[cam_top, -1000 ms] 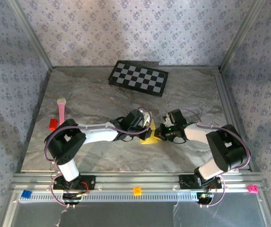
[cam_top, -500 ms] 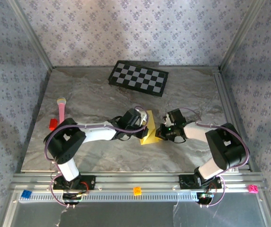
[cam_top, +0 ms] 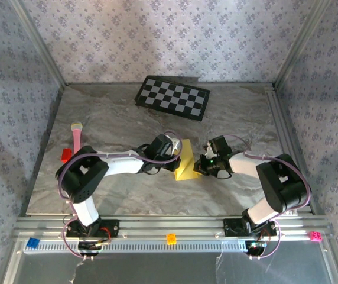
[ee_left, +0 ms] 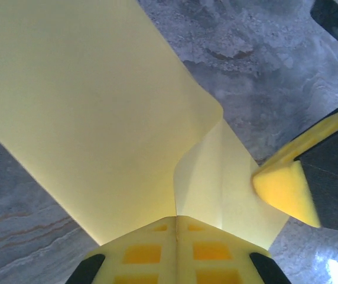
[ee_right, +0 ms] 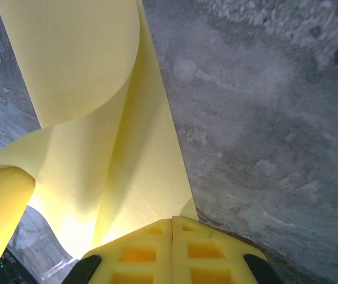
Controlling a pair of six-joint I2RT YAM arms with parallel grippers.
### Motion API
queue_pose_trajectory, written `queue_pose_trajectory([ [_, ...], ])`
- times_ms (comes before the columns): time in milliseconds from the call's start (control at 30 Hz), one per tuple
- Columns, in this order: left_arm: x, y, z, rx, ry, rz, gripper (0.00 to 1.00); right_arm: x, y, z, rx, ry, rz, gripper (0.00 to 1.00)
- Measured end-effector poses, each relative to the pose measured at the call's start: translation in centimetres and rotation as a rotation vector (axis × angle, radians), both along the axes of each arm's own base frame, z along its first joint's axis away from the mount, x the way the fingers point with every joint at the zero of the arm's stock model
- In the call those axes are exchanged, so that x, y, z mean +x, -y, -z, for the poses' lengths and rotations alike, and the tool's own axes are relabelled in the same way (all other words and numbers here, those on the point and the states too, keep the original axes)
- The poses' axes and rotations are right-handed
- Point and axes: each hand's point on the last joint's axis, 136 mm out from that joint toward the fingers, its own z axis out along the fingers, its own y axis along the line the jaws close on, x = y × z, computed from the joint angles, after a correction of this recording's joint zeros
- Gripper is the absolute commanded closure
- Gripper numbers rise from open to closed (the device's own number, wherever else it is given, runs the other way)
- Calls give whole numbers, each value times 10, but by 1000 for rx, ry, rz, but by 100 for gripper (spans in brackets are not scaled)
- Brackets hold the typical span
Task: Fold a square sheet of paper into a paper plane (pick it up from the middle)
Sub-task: Fold the triangle a second time at the center of the table.
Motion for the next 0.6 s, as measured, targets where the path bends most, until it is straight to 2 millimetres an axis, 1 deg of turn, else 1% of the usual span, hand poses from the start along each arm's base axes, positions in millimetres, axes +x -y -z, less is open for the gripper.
queue_pose_trajectory([
  [267,2,-7,14,55,9,4,98,0,0,0,0,-1,0,100],
  [600,2,-10,22,82,6,2,98,0,0,0,-2,-4,0,100],
])
